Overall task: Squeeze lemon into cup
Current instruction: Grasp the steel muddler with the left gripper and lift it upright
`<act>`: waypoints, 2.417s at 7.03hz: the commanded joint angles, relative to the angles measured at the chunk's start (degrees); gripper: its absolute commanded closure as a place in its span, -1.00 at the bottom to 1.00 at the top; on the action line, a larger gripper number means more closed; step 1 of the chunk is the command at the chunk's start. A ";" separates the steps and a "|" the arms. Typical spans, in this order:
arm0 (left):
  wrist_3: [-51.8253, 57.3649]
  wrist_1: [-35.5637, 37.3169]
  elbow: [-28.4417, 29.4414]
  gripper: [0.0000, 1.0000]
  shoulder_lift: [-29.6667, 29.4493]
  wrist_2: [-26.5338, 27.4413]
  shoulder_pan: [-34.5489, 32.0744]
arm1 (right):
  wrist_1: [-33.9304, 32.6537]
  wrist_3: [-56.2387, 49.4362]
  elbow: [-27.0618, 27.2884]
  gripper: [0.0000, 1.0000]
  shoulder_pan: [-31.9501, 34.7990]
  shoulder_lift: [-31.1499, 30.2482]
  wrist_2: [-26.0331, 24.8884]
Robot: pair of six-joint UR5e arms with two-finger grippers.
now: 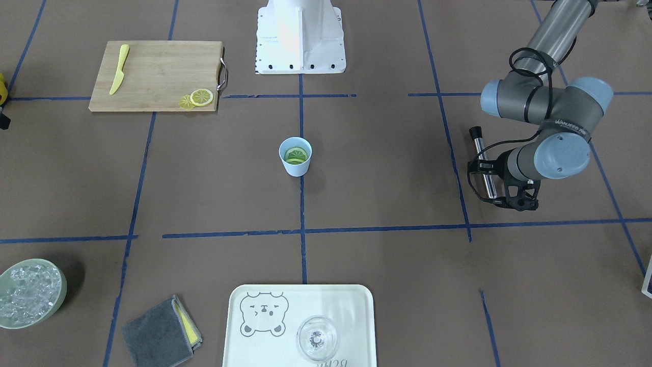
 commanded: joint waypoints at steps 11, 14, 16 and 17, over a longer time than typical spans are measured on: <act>-3.27 1.29 -5.90 1.00 0.78 -1.50 -0.61 | -0.16 0.24 0.59 -1.00 0.92 0.71 0.69; -3.01 5.52 -22.40 1.00 1.23 4.78 -1.23 | -0.51 0.59 0.68 -1.00 1.27 0.71 0.69; -3.27 5.00 -27.26 1.00 -5.00 16.06 -1.06 | -0.69 0.68 0.33 -1.00 1.62 0.27 0.69; -4.06 3.68 -29.90 1.00 -7.46 18.52 -0.36 | -0.78 0.68 0.16 -1.00 1.71 0.09 0.69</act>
